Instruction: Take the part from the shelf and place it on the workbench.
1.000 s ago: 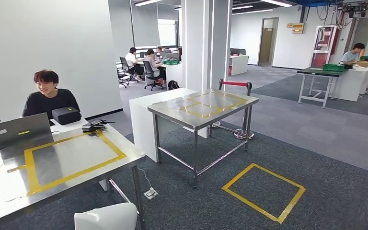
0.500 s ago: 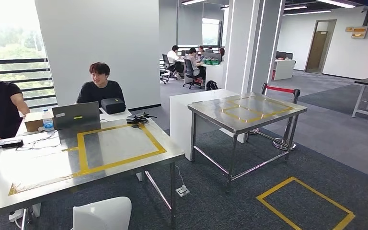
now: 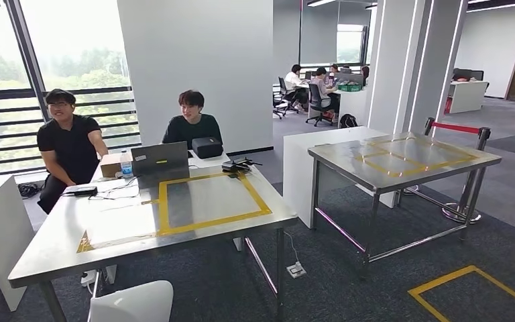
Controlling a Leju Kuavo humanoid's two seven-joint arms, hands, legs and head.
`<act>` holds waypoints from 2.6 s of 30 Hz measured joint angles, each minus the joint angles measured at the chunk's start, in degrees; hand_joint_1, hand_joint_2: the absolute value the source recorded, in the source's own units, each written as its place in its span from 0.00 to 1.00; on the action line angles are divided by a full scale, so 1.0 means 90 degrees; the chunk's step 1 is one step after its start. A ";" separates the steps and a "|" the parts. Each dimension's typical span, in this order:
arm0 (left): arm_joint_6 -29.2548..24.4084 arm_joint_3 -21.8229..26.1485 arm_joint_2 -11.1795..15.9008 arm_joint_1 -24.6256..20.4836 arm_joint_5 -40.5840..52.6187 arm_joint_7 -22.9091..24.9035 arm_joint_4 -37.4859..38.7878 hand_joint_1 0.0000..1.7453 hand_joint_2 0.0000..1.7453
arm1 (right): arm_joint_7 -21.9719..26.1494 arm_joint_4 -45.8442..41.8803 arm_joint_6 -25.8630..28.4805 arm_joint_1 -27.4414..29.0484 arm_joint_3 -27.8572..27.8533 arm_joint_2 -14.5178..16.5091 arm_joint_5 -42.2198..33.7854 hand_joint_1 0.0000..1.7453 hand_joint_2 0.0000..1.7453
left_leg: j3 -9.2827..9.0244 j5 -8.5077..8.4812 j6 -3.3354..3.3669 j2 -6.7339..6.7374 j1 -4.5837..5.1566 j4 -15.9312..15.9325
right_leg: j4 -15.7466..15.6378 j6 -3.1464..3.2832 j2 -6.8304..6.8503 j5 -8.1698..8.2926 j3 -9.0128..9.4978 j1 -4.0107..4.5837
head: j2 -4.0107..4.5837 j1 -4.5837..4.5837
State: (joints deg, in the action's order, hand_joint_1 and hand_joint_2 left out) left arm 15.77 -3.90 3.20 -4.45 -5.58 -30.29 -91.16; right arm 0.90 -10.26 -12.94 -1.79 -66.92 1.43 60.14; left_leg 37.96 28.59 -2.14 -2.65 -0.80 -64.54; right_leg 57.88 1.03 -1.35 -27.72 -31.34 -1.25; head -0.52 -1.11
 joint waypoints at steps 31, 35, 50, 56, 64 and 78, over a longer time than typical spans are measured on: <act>-0.0081 0.0101 -0.0018 0.0135 0.0007 -0.0234 0.0228 1.00 1.00 | -0.0225 0.0000 0.0248 -0.0027 -0.0137 -0.0028 -0.0010 0.00 0.00 | -0.0552 -0.0190 0.0180 0.0314 0.0028 0.0610 | 0.0004 -0.0186 0.0308 0.0049 -0.0050 0.0091 | 0.0000 -0.0003; -0.0101 0.0101 -0.0023 0.0163 -0.0014 -0.0279 0.0273 1.00 1.00 | -0.0168 -0.0001 0.0222 -0.0026 -0.0137 -0.0073 0.0052 0.00 0.00 | -0.0551 -0.0193 0.0175 0.0314 0.0027 0.0613 | 0.0012 -0.0185 0.0308 0.0048 -0.0054 0.0092 | -0.0001 -0.0003; -0.0122 0.0017 -0.0141 0.0133 -0.0006 -0.0262 0.0554 1.00 1.00 | -0.0072 0.0000 0.0124 -0.0023 0.0027 -0.0117 0.0565 0.00 0.00 | -0.0543 -0.0187 0.0186 0.0318 0.0046 0.0599 | 0.0008 -0.0199 0.0307 0.0056 -0.0062 0.0075 | -0.0001 -0.0004; -0.0198 -0.0091 -0.0221 0.0219 0.0035 -0.0280 0.0647 1.00 1.00 | -0.0159 -0.0001 0.0227 -0.0009 0.0081 -0.0191 0.0557 0.00 0.00 | -0.0520 -0.0181 0.0265 0.0310 0.0094 0.0607 | -0.0007 -0.0277 0.0320 0.0064 -0.0052 0.0029 | 0.0000 -0.0003; -0.0198 -0.0227 -0.0354 0.0330 0.0029 -0.0298 0.0716 1.00 1.00 | -0.0345 -0.0009 0.0375 0.0093 0.0078 -0.0319 0.0441 0.00 0.00 | -0.0518 -0.0299 0.0353 0.0057 0.0003 0.0713 | 0.1722 -0.0410 0.0195 -0.0783 -0.0798 -0.0022 | -0.0001 -0.0025; -0.0193 -0.0225 -0.0358 0.0333 0.0072 -0.0213 0.0449 1.00 1.00 | 0.0086 -0.0004 0.0234 0.0052 0.0077 -0.0286 0.0425 0.00 0.00 | 0.0392 0.0501 -0.0076 0.0218 -0.0033 -0.1053 | 0.0141 0.0024 0.0206 -0.0078 -0.0077 0.0041 | 0.0000 0.0008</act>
State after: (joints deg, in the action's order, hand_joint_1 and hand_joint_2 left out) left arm 14.03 -5.92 -0.02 -1.46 -4.93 -32.21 -87.12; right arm 1.67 -10.29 -10.83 -1.32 -66.23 -1.15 63.97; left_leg 41.48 33.10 -2.83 -0.69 -1.10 -74.02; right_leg 59.15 1.24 0.51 -28.43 -32.03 -0.88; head -0.52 -1.04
